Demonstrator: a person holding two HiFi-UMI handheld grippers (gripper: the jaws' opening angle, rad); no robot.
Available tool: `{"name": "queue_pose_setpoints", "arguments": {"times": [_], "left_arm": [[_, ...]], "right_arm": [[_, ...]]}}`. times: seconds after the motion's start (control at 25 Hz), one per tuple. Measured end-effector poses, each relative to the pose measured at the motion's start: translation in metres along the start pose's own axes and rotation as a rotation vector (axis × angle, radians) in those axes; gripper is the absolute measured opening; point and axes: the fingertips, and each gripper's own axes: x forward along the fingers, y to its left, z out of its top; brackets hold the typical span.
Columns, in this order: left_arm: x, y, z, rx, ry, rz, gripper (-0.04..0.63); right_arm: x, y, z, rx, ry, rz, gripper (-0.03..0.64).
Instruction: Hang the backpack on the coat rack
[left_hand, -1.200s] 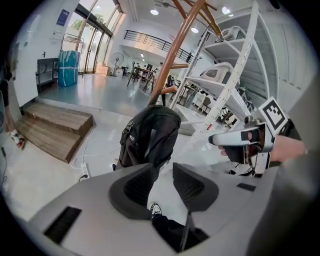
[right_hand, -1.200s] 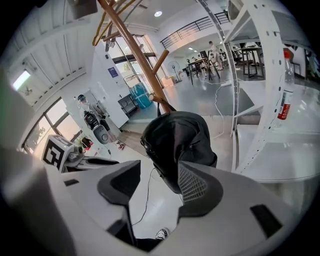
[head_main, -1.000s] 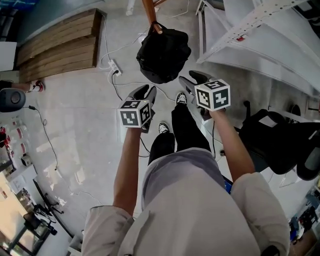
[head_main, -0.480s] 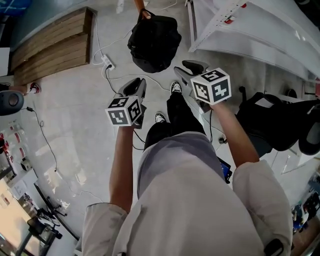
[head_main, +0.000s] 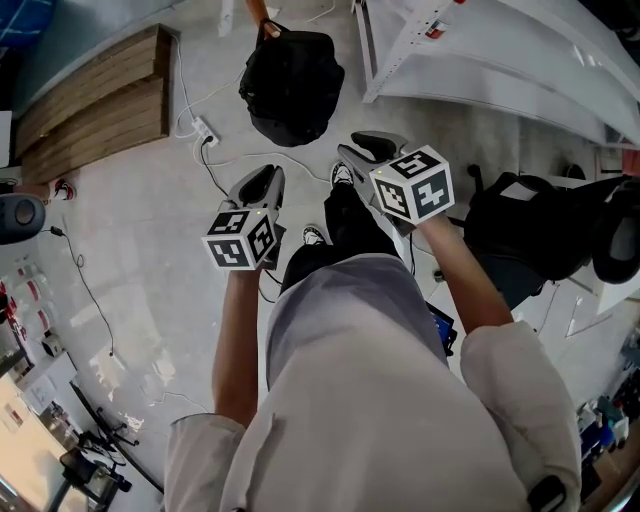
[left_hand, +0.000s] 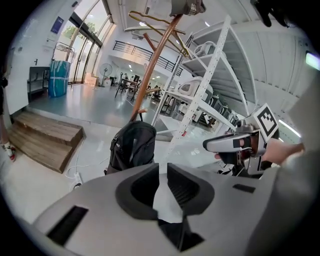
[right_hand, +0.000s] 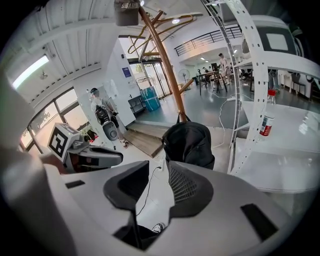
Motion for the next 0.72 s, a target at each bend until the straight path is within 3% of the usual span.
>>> {"name": "queue_pose_setpoints", "arguments": {"times": [0.72], "left_arm": [[-0.071,-0.029,0.003,-0.009,-0.136,-0.001,0.044]], "right_arm": [[-0.068,0.050,-0.006,-0.004,-0.109,-0.030,0.084]]}}
